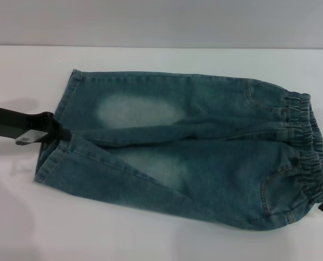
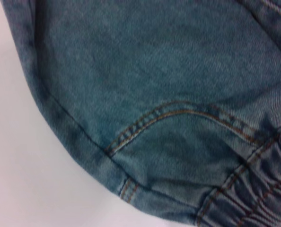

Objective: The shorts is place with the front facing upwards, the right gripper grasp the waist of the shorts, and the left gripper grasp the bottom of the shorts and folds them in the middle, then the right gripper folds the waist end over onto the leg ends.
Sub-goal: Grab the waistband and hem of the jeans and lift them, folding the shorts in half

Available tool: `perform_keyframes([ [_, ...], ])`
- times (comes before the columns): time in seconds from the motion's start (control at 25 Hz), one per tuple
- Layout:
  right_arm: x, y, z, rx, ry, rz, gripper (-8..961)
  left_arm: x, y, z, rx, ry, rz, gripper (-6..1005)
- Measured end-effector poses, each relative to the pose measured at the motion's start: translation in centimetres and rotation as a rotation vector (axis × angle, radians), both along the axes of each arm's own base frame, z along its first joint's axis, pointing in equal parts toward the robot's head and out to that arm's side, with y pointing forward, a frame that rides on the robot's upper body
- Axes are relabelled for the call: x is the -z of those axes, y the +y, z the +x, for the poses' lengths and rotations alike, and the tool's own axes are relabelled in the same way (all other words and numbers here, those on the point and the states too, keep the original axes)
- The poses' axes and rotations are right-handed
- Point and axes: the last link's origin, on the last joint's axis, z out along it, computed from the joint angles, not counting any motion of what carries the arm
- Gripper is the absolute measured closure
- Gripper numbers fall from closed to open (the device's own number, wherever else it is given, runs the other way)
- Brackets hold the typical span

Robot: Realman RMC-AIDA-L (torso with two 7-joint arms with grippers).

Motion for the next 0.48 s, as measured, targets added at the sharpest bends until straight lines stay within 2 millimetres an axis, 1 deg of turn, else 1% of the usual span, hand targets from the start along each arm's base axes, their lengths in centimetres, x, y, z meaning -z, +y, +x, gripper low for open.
perform_keyframes([
  [0.24,0.4,0.3,-0.7,-0.011,0.038,0.011,299,0.1,-0.1,-0.1,0.002,0.003,0.002,985],
  [0.48,0.5,0.5,-1.2,-0.024,0.059,0.008,346,0.1,-0.1,-0.2,0.002,0.004,0.003,985],
])
